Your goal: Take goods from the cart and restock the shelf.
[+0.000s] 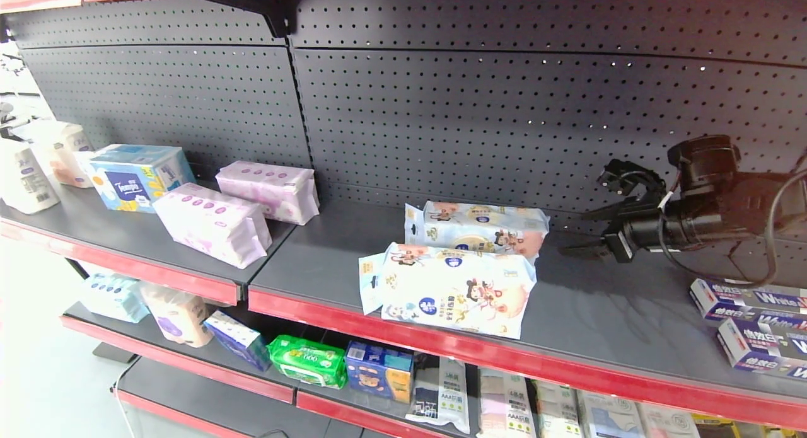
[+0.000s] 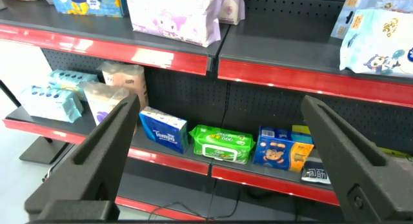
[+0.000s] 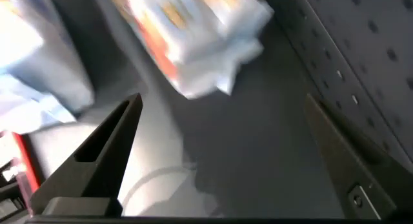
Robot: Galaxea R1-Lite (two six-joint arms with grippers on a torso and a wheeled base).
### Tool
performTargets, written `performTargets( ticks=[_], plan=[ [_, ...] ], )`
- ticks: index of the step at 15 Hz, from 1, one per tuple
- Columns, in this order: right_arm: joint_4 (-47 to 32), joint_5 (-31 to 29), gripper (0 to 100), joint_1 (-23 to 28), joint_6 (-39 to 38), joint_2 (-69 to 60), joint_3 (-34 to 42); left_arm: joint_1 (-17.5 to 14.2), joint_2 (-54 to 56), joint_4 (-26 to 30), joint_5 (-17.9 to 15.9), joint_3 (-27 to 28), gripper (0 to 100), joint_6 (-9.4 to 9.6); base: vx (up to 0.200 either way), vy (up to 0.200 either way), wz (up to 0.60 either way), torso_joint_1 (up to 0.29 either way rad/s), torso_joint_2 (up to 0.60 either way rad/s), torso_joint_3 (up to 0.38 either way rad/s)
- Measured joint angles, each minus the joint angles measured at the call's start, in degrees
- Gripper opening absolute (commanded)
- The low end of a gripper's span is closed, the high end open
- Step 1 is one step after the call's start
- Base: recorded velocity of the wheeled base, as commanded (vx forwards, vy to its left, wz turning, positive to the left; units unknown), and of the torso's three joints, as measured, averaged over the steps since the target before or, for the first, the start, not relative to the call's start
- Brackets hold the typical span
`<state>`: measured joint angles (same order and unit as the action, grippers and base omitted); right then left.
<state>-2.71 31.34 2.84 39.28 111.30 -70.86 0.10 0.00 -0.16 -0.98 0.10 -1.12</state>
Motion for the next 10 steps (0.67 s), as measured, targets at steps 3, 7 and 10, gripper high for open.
performTargets(
  ticks=[3, 7, 10],
  plan=[
    [0.6, -3.6, 100, 1.6, -3.3, 0.9, -0.4, 0.0, 0.0, 0.0, 0.0, 0.0, 100, 0.01, 0.000, 0.000, 0.00, 0.000, 0.00, 0.000],
    [0.6, -7.0, 100, 1.1, -12.5, 1.3, -1.4, 0.0, 0.0, 0.0, 0.0, 0.0, 100, 0.01, 0.000, 0.000, 0.00, 0.000, 0.00, 0.000],
    [0.7, -10.1, 100, -0.7, -19.8, 0.9, -1.3, 0.0, 0.0, 0.0, 0.0, 0.0, 100, 0.01, 0.000, 0.000, 0.00, 0.000, 0.00, 0.000]
  ],
)
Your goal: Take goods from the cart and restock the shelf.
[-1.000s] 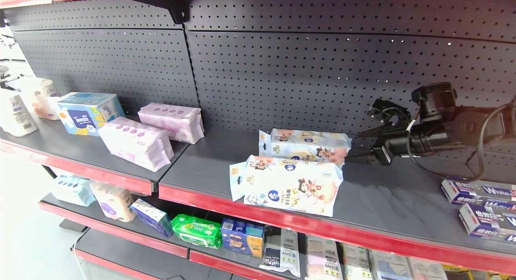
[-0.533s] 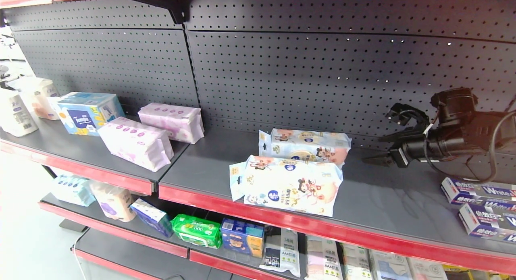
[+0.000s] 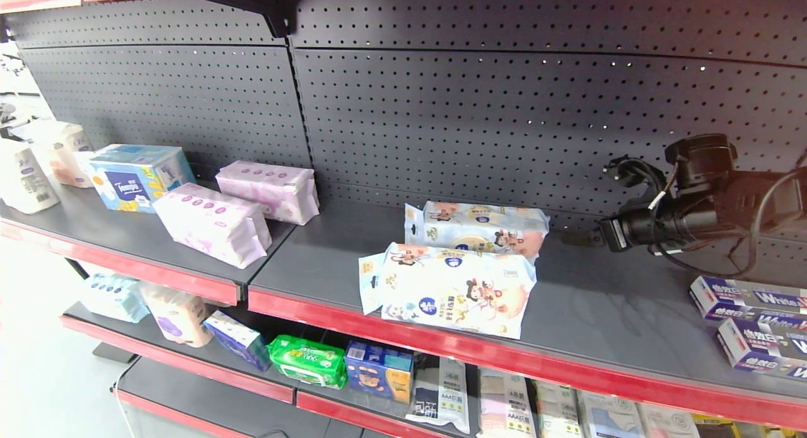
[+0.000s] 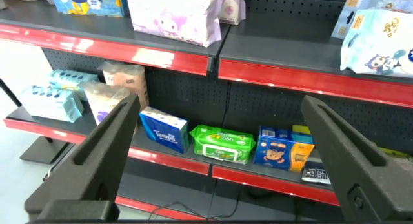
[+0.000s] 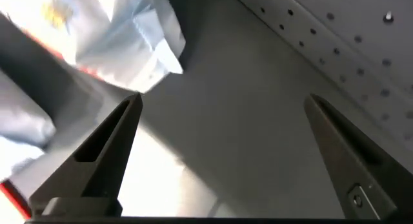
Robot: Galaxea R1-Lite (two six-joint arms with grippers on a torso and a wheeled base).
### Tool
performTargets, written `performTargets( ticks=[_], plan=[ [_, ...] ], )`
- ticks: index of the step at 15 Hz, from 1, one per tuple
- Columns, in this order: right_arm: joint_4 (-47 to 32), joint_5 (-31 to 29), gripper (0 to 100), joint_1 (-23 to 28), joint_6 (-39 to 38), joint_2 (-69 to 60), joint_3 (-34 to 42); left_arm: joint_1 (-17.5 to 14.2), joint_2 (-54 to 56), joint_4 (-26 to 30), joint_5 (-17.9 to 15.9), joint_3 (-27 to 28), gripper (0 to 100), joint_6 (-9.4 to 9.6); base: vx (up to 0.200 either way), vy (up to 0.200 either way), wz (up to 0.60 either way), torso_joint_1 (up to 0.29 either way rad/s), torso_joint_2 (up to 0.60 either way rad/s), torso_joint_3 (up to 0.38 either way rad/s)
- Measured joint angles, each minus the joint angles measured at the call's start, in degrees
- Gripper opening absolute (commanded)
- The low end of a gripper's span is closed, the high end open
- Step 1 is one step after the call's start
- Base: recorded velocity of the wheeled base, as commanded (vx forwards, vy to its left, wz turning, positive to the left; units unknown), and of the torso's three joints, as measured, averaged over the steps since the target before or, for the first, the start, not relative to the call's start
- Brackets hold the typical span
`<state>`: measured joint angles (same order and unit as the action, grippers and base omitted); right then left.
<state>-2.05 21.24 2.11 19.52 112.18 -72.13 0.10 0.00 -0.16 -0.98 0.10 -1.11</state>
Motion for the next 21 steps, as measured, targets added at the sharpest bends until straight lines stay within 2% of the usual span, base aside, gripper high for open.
performTargets(
  ticks=[3, 21],
  plan=[
    [2.2, -5.0, 100, -2.5, -8.4, -0.2, 0.1, 0.0, 0.0, 0.0, 0.0, 0.0, 100, 0.00, 0.000, 0.000, 0.00, 0.000, 0.00, 0.000],
    [2.4, -6.2, 100, -6.9, -10.3, -2.7, 3.4, 0.0, 0.0, 0.0, 0.0, 0.0, 100, 0.00, 0.000, 0.000, 0.00, 0.000, 0.00, 0.000]
  ],
)
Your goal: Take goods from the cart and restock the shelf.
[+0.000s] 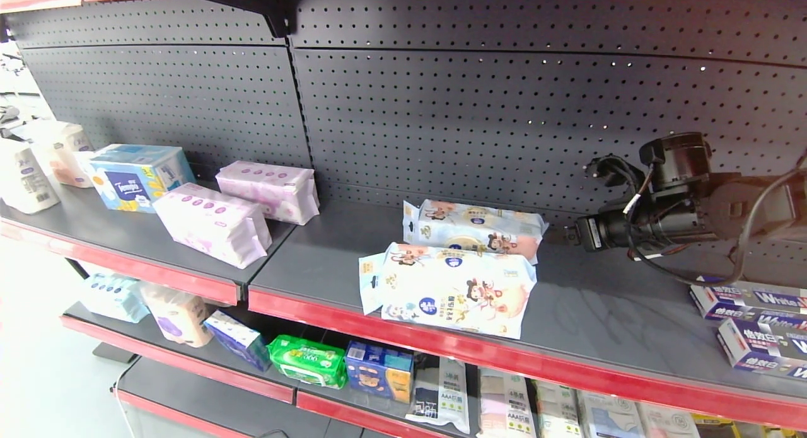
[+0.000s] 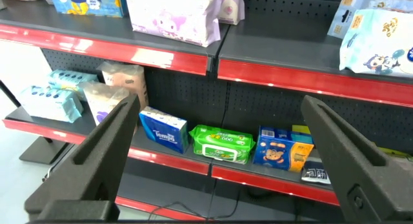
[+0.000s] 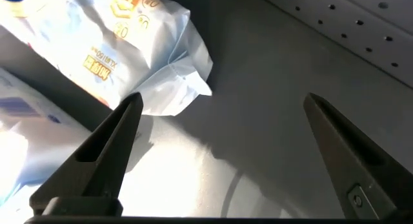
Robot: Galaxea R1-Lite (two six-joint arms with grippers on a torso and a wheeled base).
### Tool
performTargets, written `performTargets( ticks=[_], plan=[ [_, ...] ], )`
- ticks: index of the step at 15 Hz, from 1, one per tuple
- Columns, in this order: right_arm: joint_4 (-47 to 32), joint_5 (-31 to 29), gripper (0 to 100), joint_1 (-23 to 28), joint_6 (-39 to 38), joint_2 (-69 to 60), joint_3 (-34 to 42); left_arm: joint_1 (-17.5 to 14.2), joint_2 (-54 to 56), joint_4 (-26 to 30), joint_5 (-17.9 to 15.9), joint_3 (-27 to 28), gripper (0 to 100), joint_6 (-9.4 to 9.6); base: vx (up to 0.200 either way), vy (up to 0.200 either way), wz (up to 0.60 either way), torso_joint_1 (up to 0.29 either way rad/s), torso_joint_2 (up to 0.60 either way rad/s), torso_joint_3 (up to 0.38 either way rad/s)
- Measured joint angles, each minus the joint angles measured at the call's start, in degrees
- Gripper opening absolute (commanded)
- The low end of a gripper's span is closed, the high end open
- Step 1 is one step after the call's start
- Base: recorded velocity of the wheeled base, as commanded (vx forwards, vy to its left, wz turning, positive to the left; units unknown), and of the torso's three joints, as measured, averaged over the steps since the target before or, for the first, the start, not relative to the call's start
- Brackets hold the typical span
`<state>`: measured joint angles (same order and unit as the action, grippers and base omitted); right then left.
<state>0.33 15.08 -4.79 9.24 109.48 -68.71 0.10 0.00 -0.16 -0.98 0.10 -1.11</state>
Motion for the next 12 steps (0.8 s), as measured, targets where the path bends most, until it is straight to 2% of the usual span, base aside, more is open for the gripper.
performTargets(
  ticks=[6, 12],
  plan=[
    [-0.2, 0.0, 100, 0.6, 0.2, -1.5, 0.5, 0.0, 0.0, 0.0, 0.0, 0.0, 100, -0.01, 0.000, 0.000, 0.00, 0.000, 0.00, 0.000],
    [-0.4, 1.0, 100, 4.3, 0.1, -9.0, 7.8, 0.0, 0.0, 0.0, 0.0, 0.0, 100, -0.01, 0.000, 0.000, 0.00, 0.000, 0.00, 0.000]
  ],
)
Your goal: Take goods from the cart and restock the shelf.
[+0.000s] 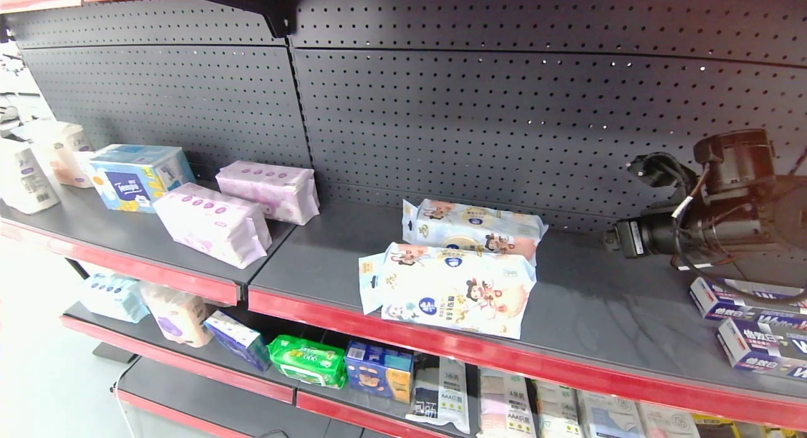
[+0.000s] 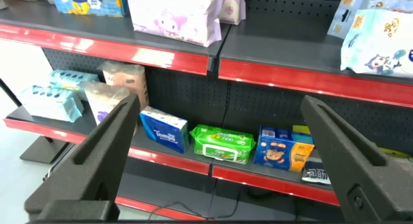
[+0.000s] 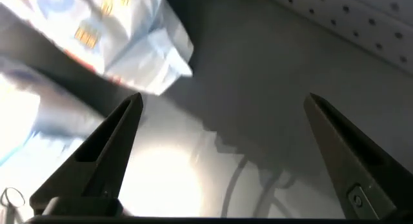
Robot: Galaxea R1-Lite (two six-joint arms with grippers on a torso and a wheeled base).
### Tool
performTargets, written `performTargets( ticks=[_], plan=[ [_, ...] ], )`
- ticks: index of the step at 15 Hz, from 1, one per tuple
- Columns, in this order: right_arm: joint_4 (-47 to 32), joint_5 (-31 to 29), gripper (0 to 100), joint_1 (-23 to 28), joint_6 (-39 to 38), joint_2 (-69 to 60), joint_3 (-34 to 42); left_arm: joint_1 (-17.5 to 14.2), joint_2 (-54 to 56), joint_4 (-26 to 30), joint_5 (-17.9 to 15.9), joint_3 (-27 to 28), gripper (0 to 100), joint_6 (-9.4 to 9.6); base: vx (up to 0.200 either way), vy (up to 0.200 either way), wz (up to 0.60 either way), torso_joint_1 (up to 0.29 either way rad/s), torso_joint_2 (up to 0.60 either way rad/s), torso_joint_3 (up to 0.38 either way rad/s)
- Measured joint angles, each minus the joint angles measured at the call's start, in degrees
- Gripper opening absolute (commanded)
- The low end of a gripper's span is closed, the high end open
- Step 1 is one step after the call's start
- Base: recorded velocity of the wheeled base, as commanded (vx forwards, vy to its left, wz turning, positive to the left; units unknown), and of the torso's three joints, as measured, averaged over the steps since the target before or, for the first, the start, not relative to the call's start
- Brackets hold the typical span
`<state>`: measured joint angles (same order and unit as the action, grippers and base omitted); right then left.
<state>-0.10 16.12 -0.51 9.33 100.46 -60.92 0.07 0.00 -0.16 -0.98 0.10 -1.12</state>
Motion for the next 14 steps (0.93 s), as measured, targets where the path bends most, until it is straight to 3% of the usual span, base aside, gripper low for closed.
performTargets(
  ticks=[7, 14],
  plan=[
    [0.0, 12.4, 100, -0.1, -0.1, -12.9, 11.1, 0.0, 0.0, 0.0, 0.0, 0.0, 100, 0.00, 0.000, 0.000, 0.00, 0.000, 0.00, 0.000],
    [0.7, 14.6, 100, -4.7, -0.3, -19.2, 18.3, 0.0, 0.0, 0.0, 0.0, 0.0, 100, 0.01, 0.000, 0.000, 0.00, 0.000, 0.00, 0.000]
  ],
)
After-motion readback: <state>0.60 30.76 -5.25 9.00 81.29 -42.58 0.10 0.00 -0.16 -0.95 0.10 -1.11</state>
